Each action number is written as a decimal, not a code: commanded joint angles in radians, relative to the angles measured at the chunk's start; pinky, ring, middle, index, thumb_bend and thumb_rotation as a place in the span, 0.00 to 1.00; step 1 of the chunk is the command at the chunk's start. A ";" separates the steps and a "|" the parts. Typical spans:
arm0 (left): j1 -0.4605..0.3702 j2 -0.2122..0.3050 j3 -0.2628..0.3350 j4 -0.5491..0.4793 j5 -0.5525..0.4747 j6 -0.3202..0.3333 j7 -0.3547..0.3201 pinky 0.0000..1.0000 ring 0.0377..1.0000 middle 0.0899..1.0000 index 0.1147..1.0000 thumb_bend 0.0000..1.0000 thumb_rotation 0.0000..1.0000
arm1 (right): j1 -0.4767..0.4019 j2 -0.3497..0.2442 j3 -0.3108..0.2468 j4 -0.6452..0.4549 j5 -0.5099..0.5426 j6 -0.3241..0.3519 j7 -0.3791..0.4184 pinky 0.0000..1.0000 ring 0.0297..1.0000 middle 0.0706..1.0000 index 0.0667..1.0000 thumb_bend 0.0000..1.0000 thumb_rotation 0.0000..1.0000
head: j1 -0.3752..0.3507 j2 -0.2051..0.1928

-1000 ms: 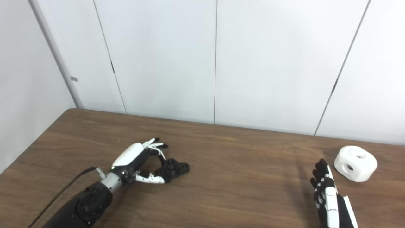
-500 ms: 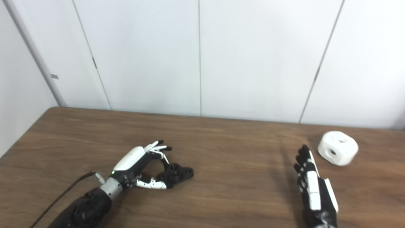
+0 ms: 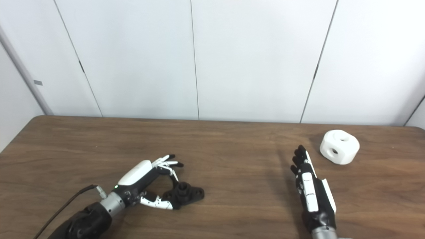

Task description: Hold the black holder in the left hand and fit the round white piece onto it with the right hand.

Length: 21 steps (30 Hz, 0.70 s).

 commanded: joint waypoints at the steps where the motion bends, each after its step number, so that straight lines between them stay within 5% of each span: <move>1: 0.003 0.000 -0.014 -0.021 -0.004 -0.031 -0.035 1.00 1.00 0.86 0.41 0.52 0.05 | 0.019 0.021 0.009 0.012 0.007 -0.009 -0.008 0.98 0.99 0.99 0.98 0.47 0.97 | -0.002 0.004; 21: 0.024 -0.007 -0.008 -0.043 -0.005 -0.017 -0.086 1.00 1.00 0.86 0.41 0.52 0.05 | 0.032 0.029 0.021 -0.024 -0.012 0.017 -0.030 0.97 0.99 0.99 0.99 0.46 0.99 | -0.050 0.016</move>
